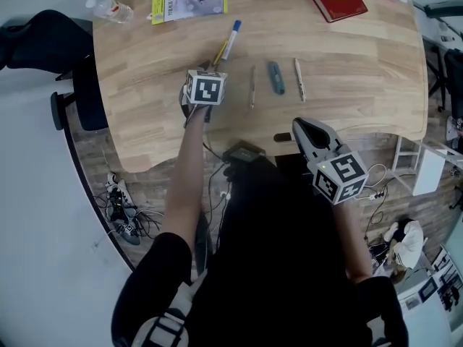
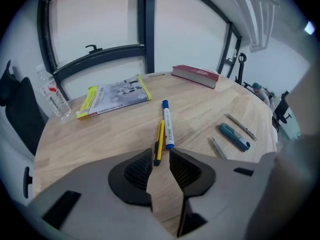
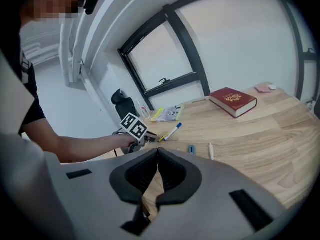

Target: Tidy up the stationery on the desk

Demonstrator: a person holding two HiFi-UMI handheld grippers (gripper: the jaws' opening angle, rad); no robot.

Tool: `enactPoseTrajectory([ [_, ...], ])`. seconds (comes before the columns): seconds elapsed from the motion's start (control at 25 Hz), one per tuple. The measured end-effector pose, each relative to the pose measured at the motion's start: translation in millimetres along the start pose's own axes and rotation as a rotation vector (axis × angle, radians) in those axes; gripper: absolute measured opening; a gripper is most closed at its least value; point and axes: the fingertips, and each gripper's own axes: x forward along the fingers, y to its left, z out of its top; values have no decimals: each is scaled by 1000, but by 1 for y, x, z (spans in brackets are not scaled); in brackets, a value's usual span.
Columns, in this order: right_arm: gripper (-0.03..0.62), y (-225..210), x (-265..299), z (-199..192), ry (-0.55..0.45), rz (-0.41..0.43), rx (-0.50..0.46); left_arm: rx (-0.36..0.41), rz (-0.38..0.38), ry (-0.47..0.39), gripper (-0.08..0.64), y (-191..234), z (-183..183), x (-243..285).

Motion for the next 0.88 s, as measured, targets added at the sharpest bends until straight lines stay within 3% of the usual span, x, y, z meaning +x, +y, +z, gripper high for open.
enactPoseTrajectory([
  [0.36, 21, 23, 19, -3, -11, -66, 49, 136, -68, 67, 123, 0, -12, 31],
  [0.6, 21, 25, 24, -1, -14, -79, 54, 145, -65, 52, 80, -1, -11, 35],
  [0.88, 21, 21, 23, 4, -11, -60, 38, 52, -41, 65, 77, 2, -15, 29],
])
